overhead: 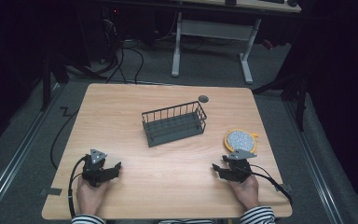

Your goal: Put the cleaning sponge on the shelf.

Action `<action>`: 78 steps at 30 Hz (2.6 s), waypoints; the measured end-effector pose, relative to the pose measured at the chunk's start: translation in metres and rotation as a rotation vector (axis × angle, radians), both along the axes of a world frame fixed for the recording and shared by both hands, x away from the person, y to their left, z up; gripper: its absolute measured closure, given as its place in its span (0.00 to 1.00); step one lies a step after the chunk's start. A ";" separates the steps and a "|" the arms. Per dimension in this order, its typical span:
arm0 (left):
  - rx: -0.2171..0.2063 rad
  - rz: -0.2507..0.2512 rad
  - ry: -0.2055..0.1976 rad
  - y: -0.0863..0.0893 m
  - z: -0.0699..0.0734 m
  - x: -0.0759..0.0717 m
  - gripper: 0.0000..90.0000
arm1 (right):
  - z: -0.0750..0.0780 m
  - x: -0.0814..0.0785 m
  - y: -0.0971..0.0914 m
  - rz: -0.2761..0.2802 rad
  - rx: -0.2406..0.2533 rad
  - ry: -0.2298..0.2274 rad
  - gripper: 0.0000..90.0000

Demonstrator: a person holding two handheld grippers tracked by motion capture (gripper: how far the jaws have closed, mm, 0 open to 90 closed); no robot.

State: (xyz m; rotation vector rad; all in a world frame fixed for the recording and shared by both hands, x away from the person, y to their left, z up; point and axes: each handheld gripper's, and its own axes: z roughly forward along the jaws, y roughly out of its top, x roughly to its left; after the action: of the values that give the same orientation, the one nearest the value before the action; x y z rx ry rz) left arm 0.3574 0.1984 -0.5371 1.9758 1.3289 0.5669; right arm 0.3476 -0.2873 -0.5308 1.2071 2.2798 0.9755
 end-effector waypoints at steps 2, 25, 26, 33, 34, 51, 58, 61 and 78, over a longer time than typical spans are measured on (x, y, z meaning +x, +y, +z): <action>0.000 0.000 0.000 0.000 0.000 0.000 0.27 | 0.000 0.000 0.000 0.000 0.001 0.000 0.45; 0.001 0.002 0.007 -0.006 0.000 0.004 0.24 | 0.001 0.001 -0.001 -0.005 0.001 0.001 0.49; 0.004 0.001 0.010 -0.007 0.001 0.005 0.24 | 0.001 0.002 -0.002 -0.005 0.004 0.004 0.50; -0.003 -0.024 0.030 -0.013 0.003 0.007 0.27 | 0.006 0.003 -0.006 -0.024 0.023 0.018 0.51; -0.011 -0.029 0.030 -0.014 0.004 0.007 0.27 | 0.007 0.003 -0.007 -0.025 0.027 0.015 0.51; -0.130 -0.103 0.004 -0.026 0.042 0.010 0.29 | 0.053 0.013 -0.028 -0.046 0.057 -0.065 0.56; -0.154 -0.124 -0.007 -0.037 0.061 0.024 0.29 | 0.074 0.026 -0.030 -0.035 0.071 -0.095 0.57; -0.168 -0.133 -0.011 -0.042 0.070 0.030 0.30 | 0.081 0.034 -0.029 -0.024 0.066 -0.099 0.57; -0.186 -0.162 -0.028 -0.064 0.103 0.059 0.31 | 0.109 0.070 -0.016 0.006 0.098 -0.112 0.59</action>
State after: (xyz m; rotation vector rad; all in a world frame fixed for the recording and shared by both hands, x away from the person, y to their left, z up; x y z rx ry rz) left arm 0.4165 0.1344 -0.4341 1.8939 1.1487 0.3782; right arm 0.4176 -0.3033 -0.4215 1.1542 2.1722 1.1400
